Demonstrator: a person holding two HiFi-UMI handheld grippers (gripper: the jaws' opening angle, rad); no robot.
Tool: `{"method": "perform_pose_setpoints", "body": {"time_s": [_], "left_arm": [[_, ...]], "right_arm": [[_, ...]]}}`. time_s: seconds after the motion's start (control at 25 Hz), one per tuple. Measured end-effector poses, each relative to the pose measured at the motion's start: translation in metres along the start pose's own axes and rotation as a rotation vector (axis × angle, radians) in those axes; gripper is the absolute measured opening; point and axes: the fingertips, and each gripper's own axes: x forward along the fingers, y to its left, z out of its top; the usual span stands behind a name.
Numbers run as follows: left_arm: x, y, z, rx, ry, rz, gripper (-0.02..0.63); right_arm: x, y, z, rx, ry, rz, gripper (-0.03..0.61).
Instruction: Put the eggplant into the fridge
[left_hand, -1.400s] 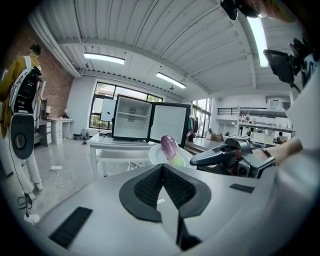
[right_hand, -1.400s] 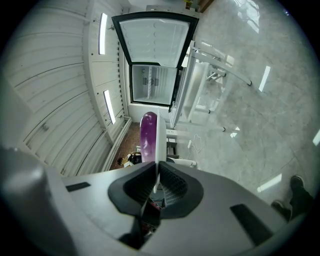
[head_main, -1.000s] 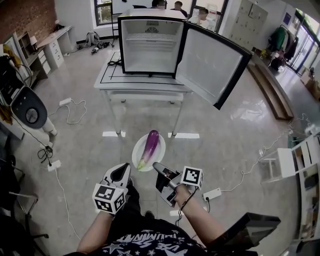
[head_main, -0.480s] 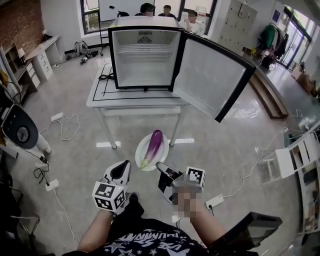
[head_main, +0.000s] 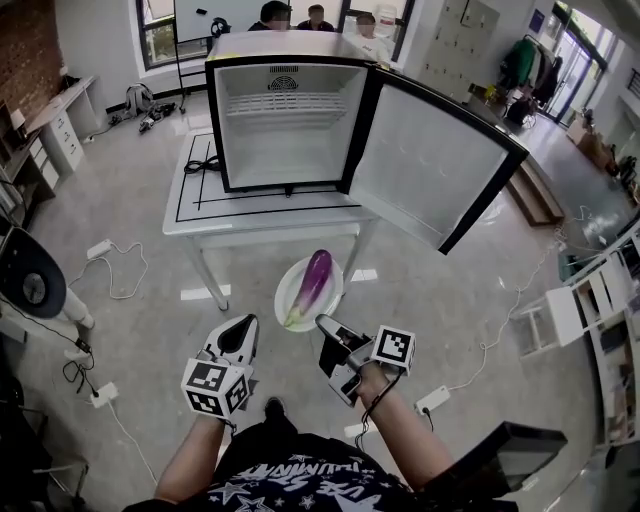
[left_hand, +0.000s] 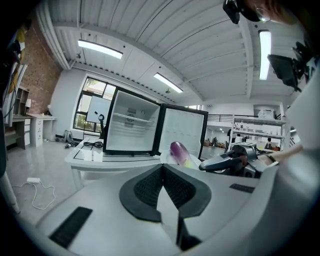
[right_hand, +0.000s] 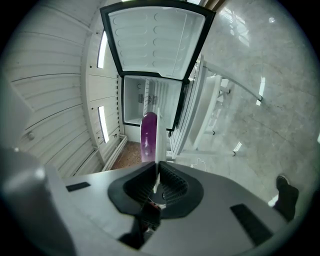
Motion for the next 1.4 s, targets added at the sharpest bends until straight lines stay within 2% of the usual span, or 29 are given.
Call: {"method": "perform_pose_setpoints", "body": {"time_s": [0.32,0.56,0.96,1.24,1.4], "left_arm": [[0.019,0.049,0.01,-0.014,0.006,-0.046,0.009],[0.024,0.081,0.011,-0.013,0.017,-0.037,0.009],[0.031,0.084,0.007,-0.02,0.03,-0.031,0.009],[0.061,0.11,0.024,-0.007,0.015,-0.006,0.009],[0.082,0.126,0.035,-0.01,0.001,0.026,0.009]], "right_arm": [[0.051,-0.001,0.007,0.002,-0.035,-0.029,0.025],[0.078,-0.004,0.009,0.005,-0.041,-0.028,0.024],[0.091,-0.003,0.01,0.014,-0.014,-0.015,0.025],[0.137,-0.006,0.04,0.034,0.008,0.0,0.025],[0.164,0.0,0.061,0.009,0.054,0.02,0.024]]}}
